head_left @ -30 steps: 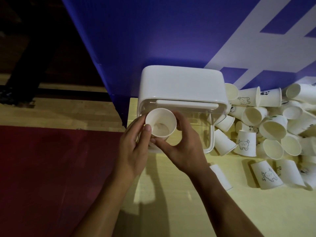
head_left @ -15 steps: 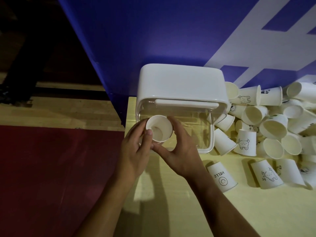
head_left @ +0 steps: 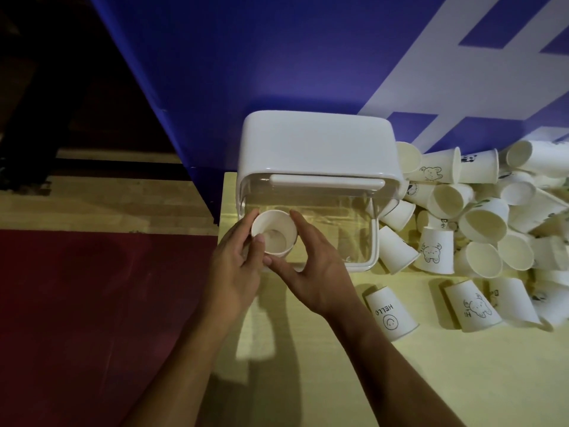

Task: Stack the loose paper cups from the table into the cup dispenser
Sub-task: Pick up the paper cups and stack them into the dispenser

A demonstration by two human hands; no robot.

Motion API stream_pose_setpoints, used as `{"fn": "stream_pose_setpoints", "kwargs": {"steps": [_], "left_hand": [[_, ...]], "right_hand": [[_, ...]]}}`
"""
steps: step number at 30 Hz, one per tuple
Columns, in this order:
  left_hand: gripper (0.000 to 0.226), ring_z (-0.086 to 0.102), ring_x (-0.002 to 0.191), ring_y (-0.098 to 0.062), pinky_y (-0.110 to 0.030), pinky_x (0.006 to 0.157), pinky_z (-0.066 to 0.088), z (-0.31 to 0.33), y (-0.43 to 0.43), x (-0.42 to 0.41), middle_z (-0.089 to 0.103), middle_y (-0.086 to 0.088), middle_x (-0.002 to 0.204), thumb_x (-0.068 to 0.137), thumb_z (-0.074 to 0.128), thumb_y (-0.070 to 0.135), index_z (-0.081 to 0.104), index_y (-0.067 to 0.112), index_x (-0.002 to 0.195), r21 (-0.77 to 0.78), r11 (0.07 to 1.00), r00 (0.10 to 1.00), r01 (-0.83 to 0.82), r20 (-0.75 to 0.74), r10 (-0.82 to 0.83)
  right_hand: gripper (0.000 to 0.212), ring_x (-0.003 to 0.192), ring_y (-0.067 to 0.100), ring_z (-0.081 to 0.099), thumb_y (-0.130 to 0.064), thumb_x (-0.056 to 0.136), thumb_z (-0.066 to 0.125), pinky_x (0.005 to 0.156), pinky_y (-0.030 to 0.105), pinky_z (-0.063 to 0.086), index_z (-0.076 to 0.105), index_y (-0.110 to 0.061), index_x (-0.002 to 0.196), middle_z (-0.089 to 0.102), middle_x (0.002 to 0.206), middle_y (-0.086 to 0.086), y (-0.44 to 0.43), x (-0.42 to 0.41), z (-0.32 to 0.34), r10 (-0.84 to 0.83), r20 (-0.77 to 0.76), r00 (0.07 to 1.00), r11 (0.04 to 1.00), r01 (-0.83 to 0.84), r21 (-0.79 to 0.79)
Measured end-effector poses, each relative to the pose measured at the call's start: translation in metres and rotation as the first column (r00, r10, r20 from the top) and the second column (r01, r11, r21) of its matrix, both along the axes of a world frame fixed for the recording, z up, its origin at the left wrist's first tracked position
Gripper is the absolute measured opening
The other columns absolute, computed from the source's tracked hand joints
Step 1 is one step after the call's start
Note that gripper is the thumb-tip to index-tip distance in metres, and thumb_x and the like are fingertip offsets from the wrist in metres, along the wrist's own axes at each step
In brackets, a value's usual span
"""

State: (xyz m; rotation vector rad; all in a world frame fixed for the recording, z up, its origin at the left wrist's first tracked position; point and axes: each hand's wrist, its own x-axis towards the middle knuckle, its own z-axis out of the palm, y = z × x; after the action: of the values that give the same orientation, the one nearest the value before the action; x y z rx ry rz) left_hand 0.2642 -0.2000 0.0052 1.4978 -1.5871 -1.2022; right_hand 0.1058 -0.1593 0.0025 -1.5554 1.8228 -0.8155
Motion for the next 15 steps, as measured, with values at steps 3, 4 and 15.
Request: {"fn": "stream_pose_setpoints", "kwargs": {"steps": [3, 4, 15], "left_hand": [[0.044, 0.058, 0.129, -0.002, -0.027, 0.103, 0.051, 0.012, 0.018, 0.002, 0.059, 0.013, 0.142, 0.105, 0.055, 0.035, 0.055, 0.025, 0.148, -0.116, 0.991, 0.997, -0.073, -0.007, 0.073], [0.041, 0.059, 0.128, -0.004, -0.025, 0.101, 0.05, 0.02, 0.029, 0.001, 0.059, 0.013, 0.14, 0.106, 0.056, 0.034, 0.058, 0.021, 0.144, -0.192, 0.977, 0.995, -0.092, 0.007, 0.095], [0.082, 0.031, 0.154, -0.018, -0.035, 0.127, 0.021, -0.025, 0.083, -0.15, 0.039, 0.007, 0.163, 0.079, 0.073, 0.028, 0.039, 0.034, 0.153, -0.143, 0.192, 0.238, 0.971, 0.684, -0.69]], "right_hand": [[0.086, 0.141, 0.008, 0.049, -0.066, 0.09, 0.067, 0.11, 0.025, 0.043, 0.037, -0.025, 0.159, 0.051, 0.156, -0.005, 0.026, -0.01, 0.01, -0.069, -0.006, 0.998, 0.998, 0.069, 0.013], [0.08, 0.139, 0.008, 0.051, -0.065, 0.092, 0.064, 0.11, 0.026, 0.045, 0.041, -0.025, 0.157, 0.054, 0.153, -0.006, 0.041, -0.017, 0.012, -0.094, -0.009, 0.996, 0.996, 0.094, 0.006], [0.021, 0.094, -0.003, 0.067, -0.029, 0.095, 0.073, 0.077, 0.024, 0.055, 0.067, -0.033, 0.115, 0.072, 0.103, -0.019, 0.204, -0.168, 0.014, -0.689, -0.018, 0.724, 0.722, 0.689, 0.066]]}}
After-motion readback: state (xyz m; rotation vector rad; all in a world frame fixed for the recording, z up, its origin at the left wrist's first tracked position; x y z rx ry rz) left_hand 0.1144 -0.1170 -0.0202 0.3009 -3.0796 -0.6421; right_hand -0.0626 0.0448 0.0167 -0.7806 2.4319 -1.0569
